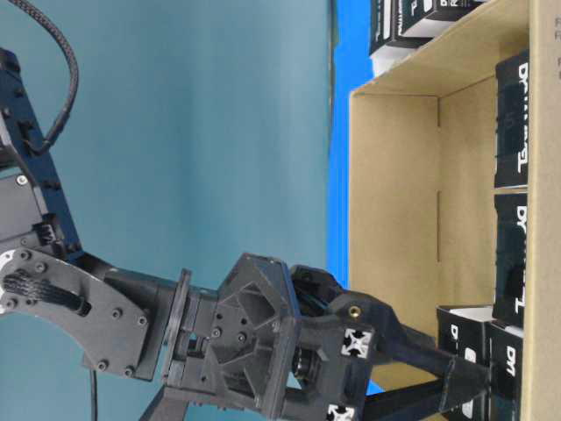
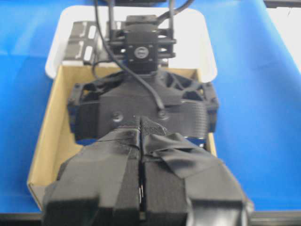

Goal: Pick the box from inside the cardboard box.
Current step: 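Close the right gripper on the black box and lift it, then carry the held black box right over the white tray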

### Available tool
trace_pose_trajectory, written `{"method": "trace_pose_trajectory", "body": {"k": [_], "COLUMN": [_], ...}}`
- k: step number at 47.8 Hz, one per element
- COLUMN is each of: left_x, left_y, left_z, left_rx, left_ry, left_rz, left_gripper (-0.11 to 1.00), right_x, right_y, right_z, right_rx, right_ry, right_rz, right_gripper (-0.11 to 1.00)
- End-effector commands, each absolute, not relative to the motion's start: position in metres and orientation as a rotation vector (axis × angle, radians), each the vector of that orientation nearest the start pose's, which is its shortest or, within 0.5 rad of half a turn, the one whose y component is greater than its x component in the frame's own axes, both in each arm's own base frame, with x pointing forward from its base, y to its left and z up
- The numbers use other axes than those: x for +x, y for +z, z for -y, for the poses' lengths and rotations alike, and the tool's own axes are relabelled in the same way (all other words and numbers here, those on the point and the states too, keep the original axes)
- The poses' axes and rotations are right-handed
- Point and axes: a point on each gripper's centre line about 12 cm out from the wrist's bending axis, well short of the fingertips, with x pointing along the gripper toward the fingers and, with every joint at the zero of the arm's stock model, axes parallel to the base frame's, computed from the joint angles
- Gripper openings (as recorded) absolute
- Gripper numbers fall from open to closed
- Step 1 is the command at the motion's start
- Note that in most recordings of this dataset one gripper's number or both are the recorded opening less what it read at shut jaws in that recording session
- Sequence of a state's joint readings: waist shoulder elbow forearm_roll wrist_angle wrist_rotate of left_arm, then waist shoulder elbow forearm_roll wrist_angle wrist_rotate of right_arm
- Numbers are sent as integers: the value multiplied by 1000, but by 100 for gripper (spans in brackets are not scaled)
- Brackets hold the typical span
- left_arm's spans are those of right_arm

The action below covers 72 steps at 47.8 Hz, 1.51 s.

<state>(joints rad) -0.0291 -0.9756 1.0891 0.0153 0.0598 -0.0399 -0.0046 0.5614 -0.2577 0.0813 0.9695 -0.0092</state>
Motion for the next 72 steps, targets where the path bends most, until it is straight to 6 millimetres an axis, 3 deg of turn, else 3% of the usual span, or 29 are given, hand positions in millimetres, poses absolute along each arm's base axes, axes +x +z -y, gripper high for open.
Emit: {"method": "trace_pose_trajectory", "body": {"k": [1,46,58,72], "left_x": [202,202,202,202], "left_y": [302,302,302,302], "left_z": [6,6,6,5], "left_rx": [-21,-21,-24,-22], "left_ry": [-28,-26,-26,-25], "left_rz": [-145,-146,-146,-146], "left_gripper": [-7,-7,-7,-7], "right_x": [533,532,533,535], "right_y": [142,135,132,111], "right_z": [0,39,36,24], "right_rx": [78,50,25,3], "right_ry": [23,3,24,51], "right_rz": [-1273,-1277,-1278,-1301], "right_gripper": [99,99,99,99]}}
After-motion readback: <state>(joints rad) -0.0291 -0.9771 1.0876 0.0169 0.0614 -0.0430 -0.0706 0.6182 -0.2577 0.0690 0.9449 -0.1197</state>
